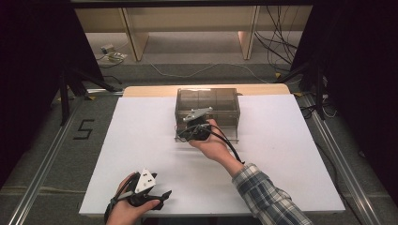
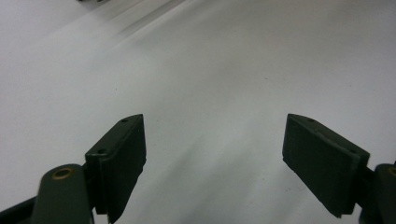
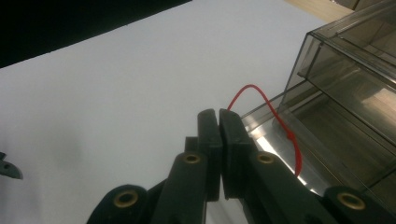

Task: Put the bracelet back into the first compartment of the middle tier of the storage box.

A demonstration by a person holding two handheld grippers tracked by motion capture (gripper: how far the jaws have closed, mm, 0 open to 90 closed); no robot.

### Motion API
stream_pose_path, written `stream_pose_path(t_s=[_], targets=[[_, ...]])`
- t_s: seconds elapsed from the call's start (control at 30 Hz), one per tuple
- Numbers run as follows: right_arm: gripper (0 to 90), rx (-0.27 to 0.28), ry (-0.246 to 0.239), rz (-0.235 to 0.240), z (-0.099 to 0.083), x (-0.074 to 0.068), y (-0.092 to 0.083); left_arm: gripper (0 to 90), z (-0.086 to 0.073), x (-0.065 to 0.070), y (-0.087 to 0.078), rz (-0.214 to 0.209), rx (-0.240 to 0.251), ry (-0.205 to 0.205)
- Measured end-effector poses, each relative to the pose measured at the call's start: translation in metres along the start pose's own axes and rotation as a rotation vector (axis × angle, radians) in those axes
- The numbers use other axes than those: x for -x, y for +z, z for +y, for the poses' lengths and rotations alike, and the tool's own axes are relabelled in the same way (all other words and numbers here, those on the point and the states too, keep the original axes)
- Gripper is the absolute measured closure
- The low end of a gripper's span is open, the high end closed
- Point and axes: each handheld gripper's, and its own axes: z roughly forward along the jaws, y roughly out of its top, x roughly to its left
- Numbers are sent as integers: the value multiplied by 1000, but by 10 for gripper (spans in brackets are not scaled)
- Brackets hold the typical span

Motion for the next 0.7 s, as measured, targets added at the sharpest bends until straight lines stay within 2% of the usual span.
stream_pose_path(t_s=[0.7], targets=[[885, -37, 23, -22, -1, 12, 6, 215, 0, 0, 0, -1, 1, 2]])
